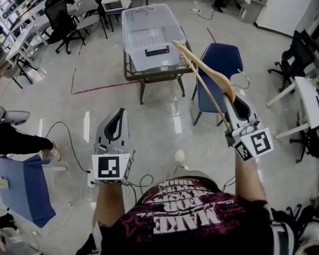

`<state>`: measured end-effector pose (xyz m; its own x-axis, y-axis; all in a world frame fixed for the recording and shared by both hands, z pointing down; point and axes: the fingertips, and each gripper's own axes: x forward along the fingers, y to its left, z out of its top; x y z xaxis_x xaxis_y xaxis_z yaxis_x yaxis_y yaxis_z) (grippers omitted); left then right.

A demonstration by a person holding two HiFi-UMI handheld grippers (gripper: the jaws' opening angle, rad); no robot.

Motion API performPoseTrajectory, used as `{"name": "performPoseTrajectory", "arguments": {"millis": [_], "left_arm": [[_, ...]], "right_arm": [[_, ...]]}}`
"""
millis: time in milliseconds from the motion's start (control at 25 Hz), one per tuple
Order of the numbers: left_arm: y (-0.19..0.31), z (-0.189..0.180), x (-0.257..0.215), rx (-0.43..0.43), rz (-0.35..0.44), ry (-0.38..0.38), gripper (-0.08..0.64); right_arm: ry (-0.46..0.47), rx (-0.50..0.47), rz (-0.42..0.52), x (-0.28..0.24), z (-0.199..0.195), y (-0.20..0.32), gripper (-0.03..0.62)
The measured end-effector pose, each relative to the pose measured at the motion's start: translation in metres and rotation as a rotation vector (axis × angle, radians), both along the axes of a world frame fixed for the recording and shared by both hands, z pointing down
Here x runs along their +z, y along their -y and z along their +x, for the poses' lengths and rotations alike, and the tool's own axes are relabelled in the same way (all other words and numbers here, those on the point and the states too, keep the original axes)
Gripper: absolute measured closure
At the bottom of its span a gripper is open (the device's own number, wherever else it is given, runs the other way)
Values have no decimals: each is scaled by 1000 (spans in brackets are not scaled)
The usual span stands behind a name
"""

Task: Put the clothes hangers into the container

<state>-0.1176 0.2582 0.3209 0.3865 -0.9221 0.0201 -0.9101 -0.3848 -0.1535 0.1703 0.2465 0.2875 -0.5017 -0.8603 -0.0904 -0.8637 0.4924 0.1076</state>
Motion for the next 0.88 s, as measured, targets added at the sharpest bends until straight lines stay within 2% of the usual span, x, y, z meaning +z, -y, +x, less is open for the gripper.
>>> {"name": "performPoseTrajectory", "arguments": {"millis": [360, 880], "left_arm": [[59, -6, 1, -32, 0, -20, 554], [124, 15, -8, -55, 16, -17, 554]], "right_arm": [[7, -36, -5, -4, -1, 62, 529], [30, -102, -7, -7, 12, 134, 529]]}}
